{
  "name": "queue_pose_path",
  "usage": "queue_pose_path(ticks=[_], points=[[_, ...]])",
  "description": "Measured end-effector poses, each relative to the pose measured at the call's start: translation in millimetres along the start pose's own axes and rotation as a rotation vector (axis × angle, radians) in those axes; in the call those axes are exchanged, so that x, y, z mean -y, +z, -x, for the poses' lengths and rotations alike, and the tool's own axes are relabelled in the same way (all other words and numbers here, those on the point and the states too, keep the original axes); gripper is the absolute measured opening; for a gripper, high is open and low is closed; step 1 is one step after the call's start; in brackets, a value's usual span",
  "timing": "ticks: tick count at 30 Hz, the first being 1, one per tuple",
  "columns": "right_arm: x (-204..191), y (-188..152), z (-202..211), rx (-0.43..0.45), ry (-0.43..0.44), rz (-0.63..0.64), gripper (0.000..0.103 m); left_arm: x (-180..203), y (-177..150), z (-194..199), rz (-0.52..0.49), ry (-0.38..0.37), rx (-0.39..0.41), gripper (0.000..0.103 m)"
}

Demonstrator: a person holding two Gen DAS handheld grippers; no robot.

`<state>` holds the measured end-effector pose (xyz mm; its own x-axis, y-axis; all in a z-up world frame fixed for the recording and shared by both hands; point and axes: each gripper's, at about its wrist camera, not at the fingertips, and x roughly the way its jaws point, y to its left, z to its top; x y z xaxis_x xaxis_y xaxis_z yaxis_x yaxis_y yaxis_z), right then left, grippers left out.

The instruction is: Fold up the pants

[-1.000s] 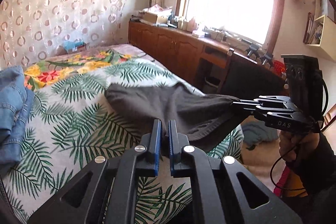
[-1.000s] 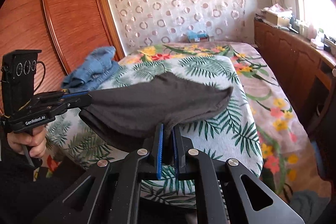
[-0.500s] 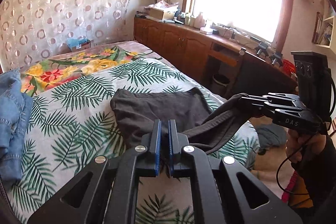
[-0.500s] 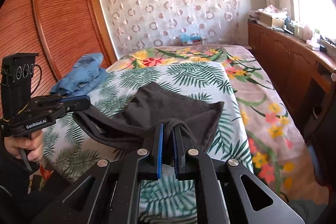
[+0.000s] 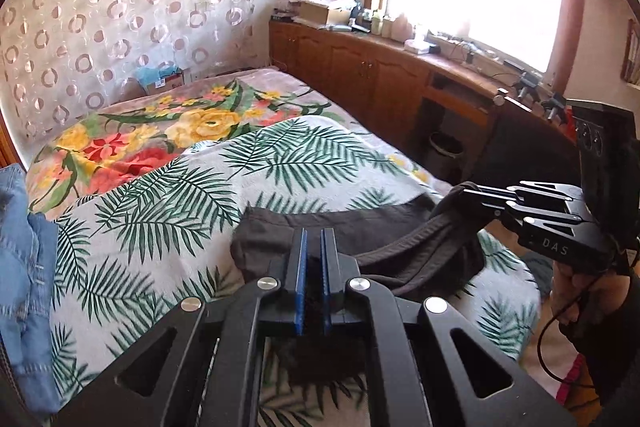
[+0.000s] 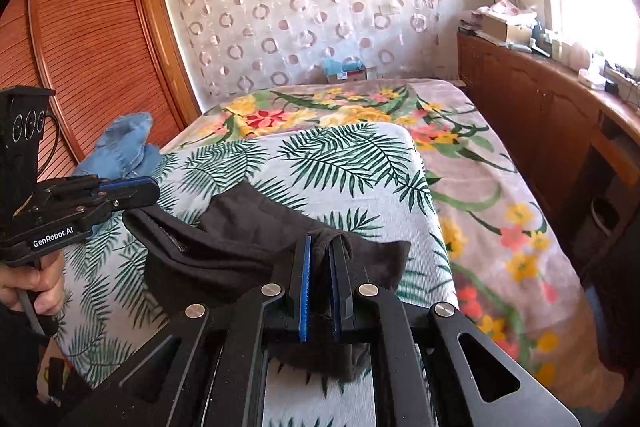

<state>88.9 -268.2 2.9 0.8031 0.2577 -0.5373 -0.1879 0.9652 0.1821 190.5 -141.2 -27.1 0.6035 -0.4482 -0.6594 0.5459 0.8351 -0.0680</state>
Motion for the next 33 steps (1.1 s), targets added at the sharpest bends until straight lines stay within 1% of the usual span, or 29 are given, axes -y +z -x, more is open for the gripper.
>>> queue_pose_path(ticks=[4,7,9,11,12,14,16,18,19,20,21,23,27,33], points=[[6,0,-15,-0.039,-0.019,-0.015,0.008,-6,0,-24,0.028,0.003,-0.042,0.007],[7,3,-18,-0.053,-0.026,-0.028,0.008,-8,-3,-32,0.045,0.013,-0.052,0.007],[6,5,-15,-0.047,-0.023,-0.038,0.009,-9,-6,-34,0.057,0.014,-0.062,0.007],[9,7,-11,-0.042,-0.011,-0.055,0.015,-11,-6,-31,0.068,0.009,-0.063,0.008],[9,7,-9,-0.037,-0.019,-0.057,0.018,-13,-7,-29,0.077,-0.002,-0.063,0.009],[13,7,-8,-0.028,-0.043,-0.057,0.021,-15,-7,-26,0.090,-0.004,-0.060,0.012],[14,6,-3,-0.023,-0.060,-0.057,0.024,-17,-7,-22,0.090,0.007,-0.056,0.020],[13,2,2,-0.013,-0.061,-0.052,0.026,-19,-9,-18,0.087,0.005,-0.052,0.032],[12,1,5,-0.009,-0.061,-0.043,0.027,-21,-11,-16,0.088,-0.003,-0.052,0.036],[11,-1,6,-0.008,-0.062,-0.034,0.030,-21,-12,-16,0.088,-0.009,-0.052,0.045],[9,-2,7,-0.010,-0.062,-0.022,0.034,-23,-15,-15,0.090,-0.013,-0.050,0.049],[8,-5,3,-0.022,-0.057,-0.002,0.037,-25,-17,-18,0.090,-0.018,-0.061,0.052],[7,-1,-7,-0.052,-0.059,0.033,0.038,-26,-24,-28,0.090,-0.002,-0.089,0.052],[15,16,-27,-0.102,-0.042,0.076,0.038,-24,-27,-44,0.073,-0.051,-0.123,0.052]])
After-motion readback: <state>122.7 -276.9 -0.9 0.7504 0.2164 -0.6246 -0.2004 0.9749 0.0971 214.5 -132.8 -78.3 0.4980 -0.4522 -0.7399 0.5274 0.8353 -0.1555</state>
